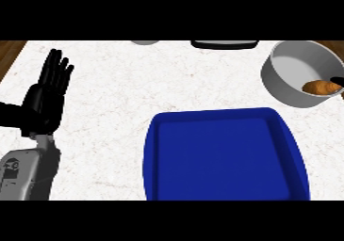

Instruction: Pick the croissant from the tray and place it in the pot

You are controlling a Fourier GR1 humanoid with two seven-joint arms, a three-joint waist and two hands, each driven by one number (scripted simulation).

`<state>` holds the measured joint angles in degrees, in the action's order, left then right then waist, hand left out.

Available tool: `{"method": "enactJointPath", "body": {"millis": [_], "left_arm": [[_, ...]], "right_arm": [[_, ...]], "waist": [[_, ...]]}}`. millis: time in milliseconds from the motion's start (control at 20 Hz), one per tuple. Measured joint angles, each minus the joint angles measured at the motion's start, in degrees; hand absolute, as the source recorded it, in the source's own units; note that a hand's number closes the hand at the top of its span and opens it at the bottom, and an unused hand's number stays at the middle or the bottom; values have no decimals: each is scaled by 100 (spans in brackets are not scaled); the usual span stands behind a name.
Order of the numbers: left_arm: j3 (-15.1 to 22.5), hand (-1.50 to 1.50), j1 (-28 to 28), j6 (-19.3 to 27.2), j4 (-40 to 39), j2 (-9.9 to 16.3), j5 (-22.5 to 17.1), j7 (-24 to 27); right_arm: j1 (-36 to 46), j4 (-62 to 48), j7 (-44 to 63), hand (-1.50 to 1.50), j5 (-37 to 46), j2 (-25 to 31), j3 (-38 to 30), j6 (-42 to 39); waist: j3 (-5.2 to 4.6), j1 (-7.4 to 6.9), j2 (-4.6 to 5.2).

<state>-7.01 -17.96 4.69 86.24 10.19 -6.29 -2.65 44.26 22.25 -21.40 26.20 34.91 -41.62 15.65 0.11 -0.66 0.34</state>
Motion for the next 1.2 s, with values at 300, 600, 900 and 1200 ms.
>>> {"method": "enactJointPath", "body": {"millis": [300, 600, 900, 1200], "left_arm": [[-48, 0, 94, -67, 69, 37, -50, 12], [6, 0, 151, -42, 171, -17, -9, -21], [32, 0, 75, 29, 298, -36, 19, -188], [4, 0, 171, -47, 342, -16, -19, -153]], "right_arm": [[-391, -68, -569, -150, -735, 447, -582, -381], [-786, -315, -1043, -150, -1284, 926, -945, -826], [-1388, -649, -1536, -150, -1701, 1396, -1255, -1392], [-1871, -864, -1840, -150, -1940, 1729, -1352, -1782]], "waist": [[0, 4, 0], [3, -7, 4], [9, -9, 12], [12, -12, 9]]}}
